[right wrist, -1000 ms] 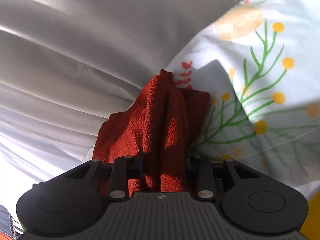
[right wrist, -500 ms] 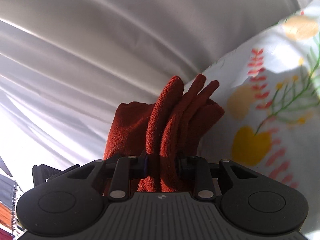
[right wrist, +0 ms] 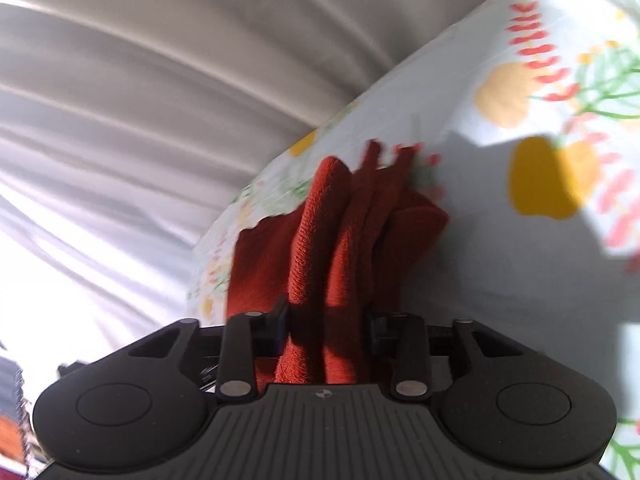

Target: Fold small clothes

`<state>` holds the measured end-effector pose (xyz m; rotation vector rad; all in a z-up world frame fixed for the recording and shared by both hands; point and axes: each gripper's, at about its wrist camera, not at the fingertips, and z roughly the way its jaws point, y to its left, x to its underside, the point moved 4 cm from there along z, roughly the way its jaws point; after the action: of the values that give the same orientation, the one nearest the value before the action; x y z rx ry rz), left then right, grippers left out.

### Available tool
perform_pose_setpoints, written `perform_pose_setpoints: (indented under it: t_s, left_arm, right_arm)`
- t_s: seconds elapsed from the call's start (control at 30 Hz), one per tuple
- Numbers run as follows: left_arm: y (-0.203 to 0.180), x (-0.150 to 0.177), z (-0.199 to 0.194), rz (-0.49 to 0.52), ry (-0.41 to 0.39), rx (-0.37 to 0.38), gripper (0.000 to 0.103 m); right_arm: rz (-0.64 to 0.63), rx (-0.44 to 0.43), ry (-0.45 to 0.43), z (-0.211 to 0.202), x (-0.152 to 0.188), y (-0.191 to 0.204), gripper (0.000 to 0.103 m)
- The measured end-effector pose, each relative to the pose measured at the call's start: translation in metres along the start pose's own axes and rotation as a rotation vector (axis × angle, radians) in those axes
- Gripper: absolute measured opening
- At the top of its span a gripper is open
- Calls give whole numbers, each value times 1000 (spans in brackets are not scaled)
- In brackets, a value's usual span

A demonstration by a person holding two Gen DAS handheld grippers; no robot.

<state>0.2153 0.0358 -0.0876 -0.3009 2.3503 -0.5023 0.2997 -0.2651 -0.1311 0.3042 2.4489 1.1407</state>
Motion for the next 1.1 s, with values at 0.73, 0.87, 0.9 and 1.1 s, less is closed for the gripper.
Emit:
perform_pose_setpoints:
  t_s: [0.73,0.87,0.9,1.1]
  left_arm:
    - [-16,100,-21,294,-57,-258,82]
    - [12,93,-28,149,-35,-304,82]
    - [19,92,-29,112,-16,-291,83]
    - [48,85,-62,-29,7,-328,82]
  right_arm:
    - [270,-110,-124,-45,108,-15,14]
    - [382,-265,-175,-57,109,-28,14]
    - [342,-163,-169,-56,108,-31,14]
    - [92,145,-168,-67,112,-26,31]
